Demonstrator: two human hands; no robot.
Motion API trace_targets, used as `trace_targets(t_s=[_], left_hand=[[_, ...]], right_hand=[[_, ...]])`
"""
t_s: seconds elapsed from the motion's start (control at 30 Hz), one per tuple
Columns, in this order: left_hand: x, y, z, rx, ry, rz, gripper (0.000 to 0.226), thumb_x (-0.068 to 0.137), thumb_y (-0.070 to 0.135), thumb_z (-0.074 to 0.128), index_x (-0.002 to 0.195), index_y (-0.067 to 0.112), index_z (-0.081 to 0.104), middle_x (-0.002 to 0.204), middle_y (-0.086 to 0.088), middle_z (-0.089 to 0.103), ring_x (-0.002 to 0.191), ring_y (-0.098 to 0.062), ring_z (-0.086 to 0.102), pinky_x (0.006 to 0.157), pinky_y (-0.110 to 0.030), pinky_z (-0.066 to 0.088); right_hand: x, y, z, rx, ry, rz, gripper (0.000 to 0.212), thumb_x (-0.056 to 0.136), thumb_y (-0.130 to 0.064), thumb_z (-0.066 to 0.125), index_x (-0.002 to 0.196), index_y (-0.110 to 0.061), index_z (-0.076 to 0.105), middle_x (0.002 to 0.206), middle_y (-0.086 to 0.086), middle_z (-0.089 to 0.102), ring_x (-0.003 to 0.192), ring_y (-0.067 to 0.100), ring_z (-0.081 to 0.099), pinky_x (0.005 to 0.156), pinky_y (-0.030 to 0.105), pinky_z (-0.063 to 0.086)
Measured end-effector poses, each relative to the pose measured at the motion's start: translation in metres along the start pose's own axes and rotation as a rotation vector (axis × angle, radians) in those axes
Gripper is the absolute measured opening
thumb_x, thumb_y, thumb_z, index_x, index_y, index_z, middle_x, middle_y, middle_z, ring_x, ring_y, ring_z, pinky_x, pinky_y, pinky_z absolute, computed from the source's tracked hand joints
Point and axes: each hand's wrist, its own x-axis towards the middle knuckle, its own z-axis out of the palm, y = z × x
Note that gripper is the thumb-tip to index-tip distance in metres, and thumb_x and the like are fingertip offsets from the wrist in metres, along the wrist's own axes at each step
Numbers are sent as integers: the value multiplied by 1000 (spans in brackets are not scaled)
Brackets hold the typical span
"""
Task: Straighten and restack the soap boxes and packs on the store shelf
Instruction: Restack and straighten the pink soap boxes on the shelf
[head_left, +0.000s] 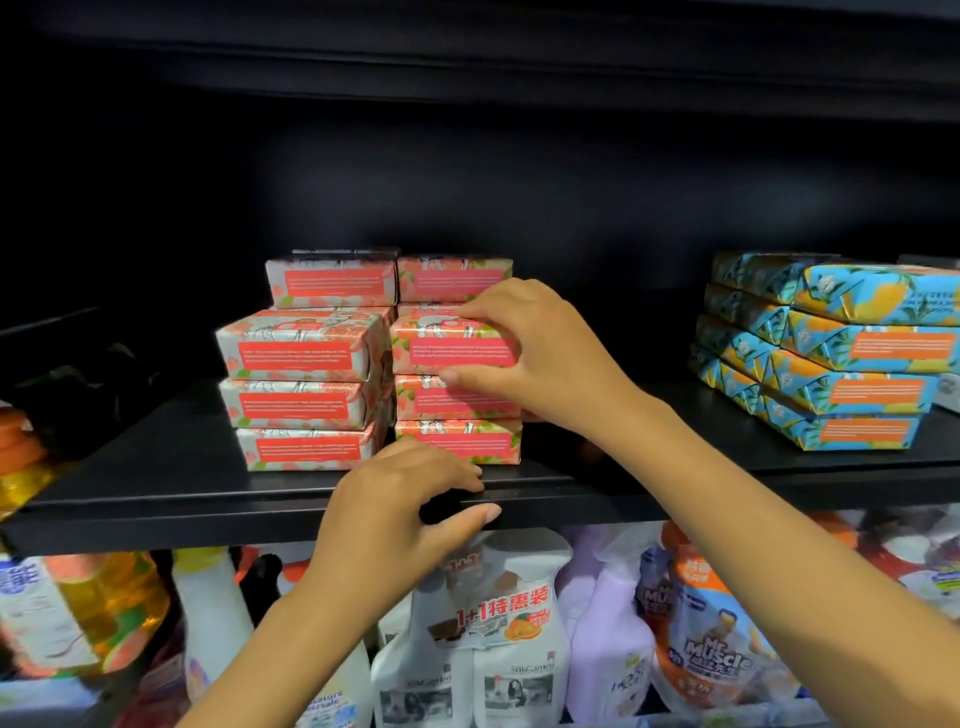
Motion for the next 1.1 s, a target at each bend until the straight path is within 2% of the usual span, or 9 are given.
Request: trace_targets(t_s=[0.13,0.23,0.33,0.53,0.63,0.73,0.8,0.93,1.1], left_hand=[[-1,0,1,14,15,9,24,71,40,72,81,19,75,85,12,72,82,-9,65,68,-29,56],[-1,-2,2,22,23,13,24,71,40,72,81,19,75,85,11,72,82,-9,65,68,-29,56],[-1,-1,2,18,23,14,24,71,41,71,81,19,75,85,12,72,82,-9,65,68,-29,56],[-4,-1,0,2,14,52,23,74,34,75,85,14,75,87,8,72,84,-11,66,71,-34,56],[-4,0,-5,-96,177,63,28,75,33,75,90,10,74,90,6,71,87,-6,63,78,-26,52],[12,5,-22,-70,339,126,35,78,34,68,101,8,69,99,5,66,92,-3,58,85,-13,46],[34,8,-34,-16,285,115,44,78,39,70,110,9,65,105,6,62,98,-4,57,89,-14,45],[69,8,-38,252,-22,34,58,78,50,66,125,15,58,121,0,62,113,-17,56,94,-32,45],[78,9,-22,485,-185,60,64,80,66,37,117,17,56,114,2,60,106,-16,53,85,-35,49]], right_hand=[[6,3,-5,52,29,65,56,69,-53,73,114,-22,58,113,-7,53,106,8,47,89,23,39],[11,3,-6,17,-65,137,60,69,-58,70,115,-23,56,109,-8,51,98,7,50,81,22,43],[12,3,-5,30,-122,154,55,70,-58,70,110,-23,58,104,-8,53,90,6,54,74,19,45],[-2,11,-17,69,-36,127,49,69,-57,69,105,-23,61,98,-11,54,84,1,52,71,13,40],[-26,25,-29,115,94,136,54,67,-62,66,105,-23,62,96,-12,55,89,0,52,74,13,40],[-50,40,-39,144,203,194,61,63,-65,59,110,-26,59,101,-13,54,93,-7,50,74,1,33],[-63,47,-43,167,245,232,60,63,-62,60,111,-26,58,104,-11,54,93,-6,49,73,-1,31],[-84,55,-42,191,275,278,58,63,-55,63,111,-22,59,106,-7,57,94,-5,50,72,1,34],[-100,58,-39,206,267,285,57,62,-55,65,110,-24,59,105,-10,56,98,-3,51,73,2,35]])
